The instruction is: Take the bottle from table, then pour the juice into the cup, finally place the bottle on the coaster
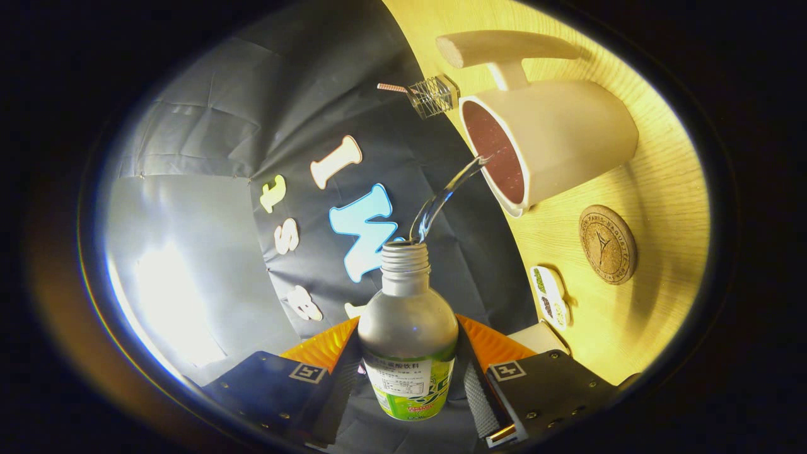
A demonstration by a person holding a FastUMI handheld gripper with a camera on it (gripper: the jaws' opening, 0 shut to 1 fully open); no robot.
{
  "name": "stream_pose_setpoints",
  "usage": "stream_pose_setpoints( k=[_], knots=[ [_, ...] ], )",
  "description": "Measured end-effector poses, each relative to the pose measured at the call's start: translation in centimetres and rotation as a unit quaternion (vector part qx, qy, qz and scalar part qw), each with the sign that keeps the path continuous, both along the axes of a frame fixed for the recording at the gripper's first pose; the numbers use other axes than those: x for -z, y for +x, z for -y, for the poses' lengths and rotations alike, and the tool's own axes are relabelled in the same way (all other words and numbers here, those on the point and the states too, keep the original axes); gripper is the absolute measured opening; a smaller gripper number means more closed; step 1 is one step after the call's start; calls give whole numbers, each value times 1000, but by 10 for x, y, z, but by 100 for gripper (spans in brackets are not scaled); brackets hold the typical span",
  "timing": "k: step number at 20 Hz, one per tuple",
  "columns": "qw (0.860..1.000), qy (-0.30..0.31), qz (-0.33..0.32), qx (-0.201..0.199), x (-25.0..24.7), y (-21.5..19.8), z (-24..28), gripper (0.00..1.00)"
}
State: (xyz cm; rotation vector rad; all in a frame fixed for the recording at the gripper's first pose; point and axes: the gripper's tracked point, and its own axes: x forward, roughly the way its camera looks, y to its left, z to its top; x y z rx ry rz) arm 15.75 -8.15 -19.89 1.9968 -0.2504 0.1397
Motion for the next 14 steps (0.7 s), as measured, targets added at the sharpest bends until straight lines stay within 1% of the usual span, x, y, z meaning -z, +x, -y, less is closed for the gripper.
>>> stream_pose_setpoints(
  k=[2,12,14],
  knots=[
    [1000,11,6,10,-4,0,5,79],
    [998,63,14,28,-18,2,10,79],
    [996,78,13,37,-18,4,12,79]
  ],
)
